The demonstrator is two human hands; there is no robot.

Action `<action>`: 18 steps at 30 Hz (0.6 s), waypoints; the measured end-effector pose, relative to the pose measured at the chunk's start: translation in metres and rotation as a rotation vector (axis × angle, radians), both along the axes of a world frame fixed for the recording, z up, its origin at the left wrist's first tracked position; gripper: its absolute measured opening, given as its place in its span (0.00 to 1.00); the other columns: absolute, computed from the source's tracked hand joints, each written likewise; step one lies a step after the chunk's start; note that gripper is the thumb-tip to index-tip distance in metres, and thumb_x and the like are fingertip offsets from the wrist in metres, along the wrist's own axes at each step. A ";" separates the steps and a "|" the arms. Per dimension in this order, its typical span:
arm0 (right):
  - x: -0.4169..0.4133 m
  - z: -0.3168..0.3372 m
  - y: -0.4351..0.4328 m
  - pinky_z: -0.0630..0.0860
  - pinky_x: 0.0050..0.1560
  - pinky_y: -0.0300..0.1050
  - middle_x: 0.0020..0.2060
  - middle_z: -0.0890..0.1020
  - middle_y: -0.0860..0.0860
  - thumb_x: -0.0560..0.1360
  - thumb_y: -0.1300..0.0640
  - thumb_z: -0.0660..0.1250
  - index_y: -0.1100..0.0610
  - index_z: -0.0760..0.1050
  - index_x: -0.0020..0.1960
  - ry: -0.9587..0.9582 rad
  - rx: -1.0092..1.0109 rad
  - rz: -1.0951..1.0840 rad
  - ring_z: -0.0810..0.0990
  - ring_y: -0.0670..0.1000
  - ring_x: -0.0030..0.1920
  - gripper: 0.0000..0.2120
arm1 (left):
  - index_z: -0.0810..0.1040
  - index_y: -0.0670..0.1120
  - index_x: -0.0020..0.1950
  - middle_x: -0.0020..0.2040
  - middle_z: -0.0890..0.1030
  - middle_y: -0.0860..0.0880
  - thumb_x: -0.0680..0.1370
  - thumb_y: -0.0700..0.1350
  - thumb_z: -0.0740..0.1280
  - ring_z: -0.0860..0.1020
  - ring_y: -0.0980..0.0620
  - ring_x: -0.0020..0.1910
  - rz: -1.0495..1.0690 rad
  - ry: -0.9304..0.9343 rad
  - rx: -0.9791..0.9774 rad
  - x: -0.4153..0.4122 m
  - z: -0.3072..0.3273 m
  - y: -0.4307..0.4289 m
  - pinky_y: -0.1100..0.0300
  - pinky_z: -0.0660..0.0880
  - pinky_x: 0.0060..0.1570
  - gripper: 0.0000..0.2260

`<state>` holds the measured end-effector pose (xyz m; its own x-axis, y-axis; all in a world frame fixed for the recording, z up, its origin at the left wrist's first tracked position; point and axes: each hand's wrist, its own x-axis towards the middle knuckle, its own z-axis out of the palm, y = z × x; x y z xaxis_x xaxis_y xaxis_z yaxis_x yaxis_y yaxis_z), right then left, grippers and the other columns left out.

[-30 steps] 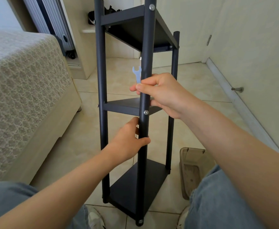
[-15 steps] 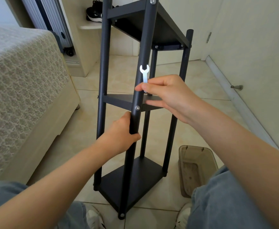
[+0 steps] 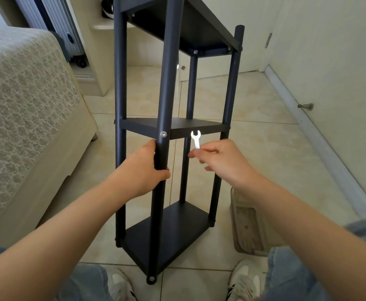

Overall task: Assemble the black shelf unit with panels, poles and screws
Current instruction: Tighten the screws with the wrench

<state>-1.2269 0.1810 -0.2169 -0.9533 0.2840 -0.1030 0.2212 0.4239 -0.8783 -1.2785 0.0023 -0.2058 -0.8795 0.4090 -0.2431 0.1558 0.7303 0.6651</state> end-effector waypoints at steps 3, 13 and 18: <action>-0.001 -0.021 -0.015 0.75 0.42 0.36 0.40 0.82 0.50 0.78 0.56 0.67 0.55 0.85 0.49 -0.014 -0.008 -0.010 0.80 0.48 0.43 0.08 | 0.68 0.48 0.69 0.56 0.77 0.50 0.76 0.42 0.74 0.81 0.46 0.55 0.011 0.003 -0.021 -0.002 0.000 -0.003 0.46 0.81 0.56 0.25; -0.020 -0.035 -0.045 0.76 0.46 0.40 0.36 0.80 0.46 0.79 0.57 0.64 0.56 0.84 0.46 0.023 -0.094 0.048 0.78 0.48 0.41 0.10 | 0.68 0.46 0.71 0.60 0.78 0.47 0.74 0.44 0.75 0.80 0.45 0.55 0.060 0.063 -0.156 -0.010 0.002 -0.010 0.46 0.81 0.55 0.28; -0.030 -0.034 -0.051 0.76 0.46 0.42 0.34 0.78 0.44 0.79 0.57 0.64 0.56 0.85 0.47 0.024 -0.161 0.055 0.76 0.45 0.37 0.10 | 0.68 0.46 0.71 0.55 0.76 0.49 0.75 0.45 0.74 0.81 0.44 0.53 0.062 0.096 -0.209 -0.014 0.004 -0.010 0.47 0.81 0.55 0.27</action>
